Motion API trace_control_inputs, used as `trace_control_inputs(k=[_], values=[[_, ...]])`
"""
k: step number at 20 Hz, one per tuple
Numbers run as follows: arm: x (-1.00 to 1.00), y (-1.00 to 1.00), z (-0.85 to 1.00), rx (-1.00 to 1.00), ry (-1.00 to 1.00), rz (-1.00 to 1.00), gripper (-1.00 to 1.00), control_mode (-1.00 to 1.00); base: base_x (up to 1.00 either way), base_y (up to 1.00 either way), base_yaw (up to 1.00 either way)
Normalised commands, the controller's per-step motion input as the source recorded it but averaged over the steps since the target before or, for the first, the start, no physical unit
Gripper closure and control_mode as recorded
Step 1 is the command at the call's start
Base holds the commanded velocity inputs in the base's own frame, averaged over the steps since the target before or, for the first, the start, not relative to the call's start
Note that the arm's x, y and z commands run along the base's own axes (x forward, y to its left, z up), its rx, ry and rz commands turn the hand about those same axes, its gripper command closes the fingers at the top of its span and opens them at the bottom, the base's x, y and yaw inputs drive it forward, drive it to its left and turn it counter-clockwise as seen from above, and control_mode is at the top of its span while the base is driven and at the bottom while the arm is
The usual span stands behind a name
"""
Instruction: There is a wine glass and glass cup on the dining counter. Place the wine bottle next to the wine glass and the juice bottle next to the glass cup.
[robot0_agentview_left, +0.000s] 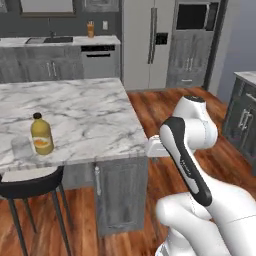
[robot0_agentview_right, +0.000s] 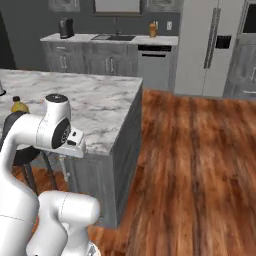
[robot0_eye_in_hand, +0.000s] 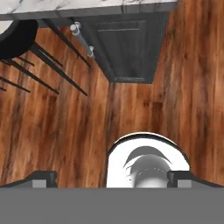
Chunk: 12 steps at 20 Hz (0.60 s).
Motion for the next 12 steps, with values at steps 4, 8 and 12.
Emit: trace_control_inputs(k=[4, 8, 12], values=[[0.00, 0.00, 0.00, 0.00, 0.00, 0.00, -1.00, 1.00, 0.00, -0.01, -0.94], [0.00, 0.00, 0.00, 0.00, 0.00, 0.00, -1.00, 1.00, 0.00, 0.00, -0.98], [0.00, 0.00, 0.00, 0.00, 0.00, 0.00, -1.00, 1.00, 0.00, 0.00, -0.96]])
